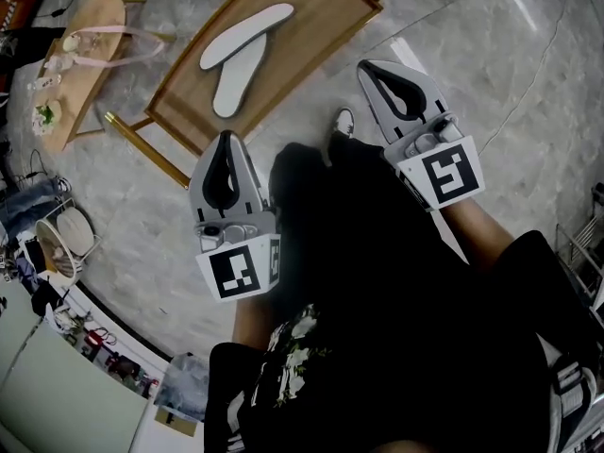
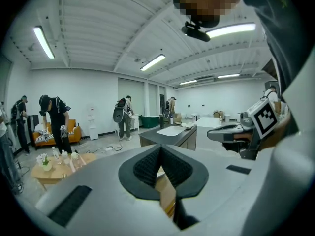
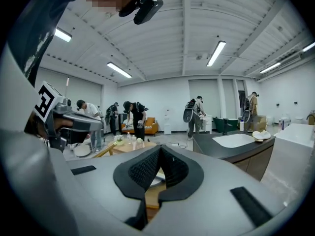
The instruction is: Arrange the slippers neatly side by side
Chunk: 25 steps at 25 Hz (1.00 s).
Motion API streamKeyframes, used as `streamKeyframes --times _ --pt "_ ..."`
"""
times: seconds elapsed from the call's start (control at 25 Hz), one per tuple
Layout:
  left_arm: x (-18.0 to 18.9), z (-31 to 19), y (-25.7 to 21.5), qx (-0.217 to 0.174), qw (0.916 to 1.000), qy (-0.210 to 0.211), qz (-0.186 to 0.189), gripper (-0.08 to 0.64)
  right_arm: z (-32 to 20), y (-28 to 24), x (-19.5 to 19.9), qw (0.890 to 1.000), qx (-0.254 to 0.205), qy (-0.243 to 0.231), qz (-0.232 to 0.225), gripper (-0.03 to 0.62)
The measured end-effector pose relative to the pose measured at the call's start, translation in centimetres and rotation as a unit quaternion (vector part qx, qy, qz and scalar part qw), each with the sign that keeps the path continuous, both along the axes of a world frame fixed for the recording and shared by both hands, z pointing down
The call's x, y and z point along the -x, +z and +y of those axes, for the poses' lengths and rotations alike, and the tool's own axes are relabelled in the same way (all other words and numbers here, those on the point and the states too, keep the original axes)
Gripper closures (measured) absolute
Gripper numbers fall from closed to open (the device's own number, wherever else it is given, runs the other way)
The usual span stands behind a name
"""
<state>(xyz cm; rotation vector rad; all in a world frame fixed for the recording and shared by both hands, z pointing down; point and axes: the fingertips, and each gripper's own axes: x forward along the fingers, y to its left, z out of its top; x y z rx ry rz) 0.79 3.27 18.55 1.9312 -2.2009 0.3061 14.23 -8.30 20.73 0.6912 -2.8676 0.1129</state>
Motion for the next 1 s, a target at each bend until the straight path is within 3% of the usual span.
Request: streamKeyframes --times 0.36,0.76,1.0 --pt "-0.5 0.6 -0.7 -0.002 0.9989 -0.045 -0.017 0.558 -0.5 -0.2 0.9 0.999 -0.001 -0.045 -0.015 0.595" --pt "0.7 1.7 -1.4 0.01 0.9972 -0.059 -0.045 0.558 -1.1 -0.4 1.0 0.998 -0.011 -0.043 -0.04 0.595" --pt "0.8 0.7 -1.1 0.004 0.9986 -0.039 -0.036 0.558 -1.2 -1.1 0.9 0.999 -0.024 -0.022 -0.043 0.595"
